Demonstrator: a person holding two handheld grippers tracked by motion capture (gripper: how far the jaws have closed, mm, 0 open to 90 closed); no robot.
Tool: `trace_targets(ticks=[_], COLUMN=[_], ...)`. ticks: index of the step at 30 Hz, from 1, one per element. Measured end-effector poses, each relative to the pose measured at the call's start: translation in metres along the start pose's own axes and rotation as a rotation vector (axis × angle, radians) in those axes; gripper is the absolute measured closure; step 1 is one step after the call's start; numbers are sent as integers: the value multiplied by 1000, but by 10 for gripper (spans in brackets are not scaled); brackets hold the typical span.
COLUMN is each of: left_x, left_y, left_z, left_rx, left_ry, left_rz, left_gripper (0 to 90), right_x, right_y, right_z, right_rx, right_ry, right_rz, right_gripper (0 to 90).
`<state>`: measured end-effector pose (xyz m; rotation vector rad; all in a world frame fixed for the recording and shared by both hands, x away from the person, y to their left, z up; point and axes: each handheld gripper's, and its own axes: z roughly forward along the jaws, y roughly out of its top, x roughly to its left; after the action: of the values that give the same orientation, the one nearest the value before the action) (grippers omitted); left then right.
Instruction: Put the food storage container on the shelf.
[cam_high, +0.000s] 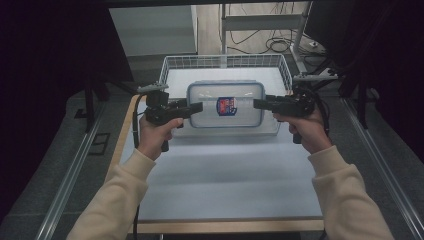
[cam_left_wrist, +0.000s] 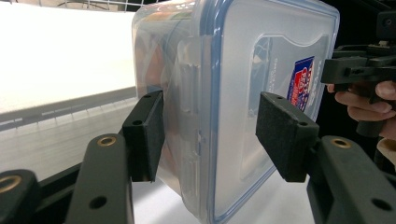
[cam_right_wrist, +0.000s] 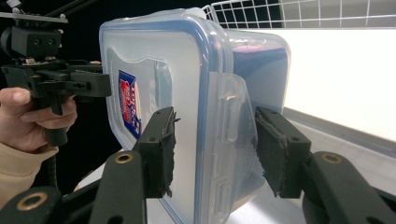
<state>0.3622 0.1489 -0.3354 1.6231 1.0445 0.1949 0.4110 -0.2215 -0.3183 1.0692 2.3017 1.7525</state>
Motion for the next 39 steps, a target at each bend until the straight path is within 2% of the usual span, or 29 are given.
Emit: trace_targets(ticks=[9,15,26,31,39], left_x=[10,21,46,52,59], left_y=[15,28,54,60,68], left_z=[6,13,28,35,46], left_rx=[0,2,3,16,24], left_ry=[-1,-13,-21,-24,-30], left_rz=[-2,-7,-56,-72,-81], left_gripper=[441,443,446,446,446], right_x=[-8,-15,-37,-44,-59], right_y=[11,26,52,60,68], right_z=[7,13,33,37,41], right_rx=[1,16,31,34,41], right_ry=[0,-4,-9,-14,-14], right_rz=[11,19,59,68,114], right_gripper=[498,498,497,496,494])
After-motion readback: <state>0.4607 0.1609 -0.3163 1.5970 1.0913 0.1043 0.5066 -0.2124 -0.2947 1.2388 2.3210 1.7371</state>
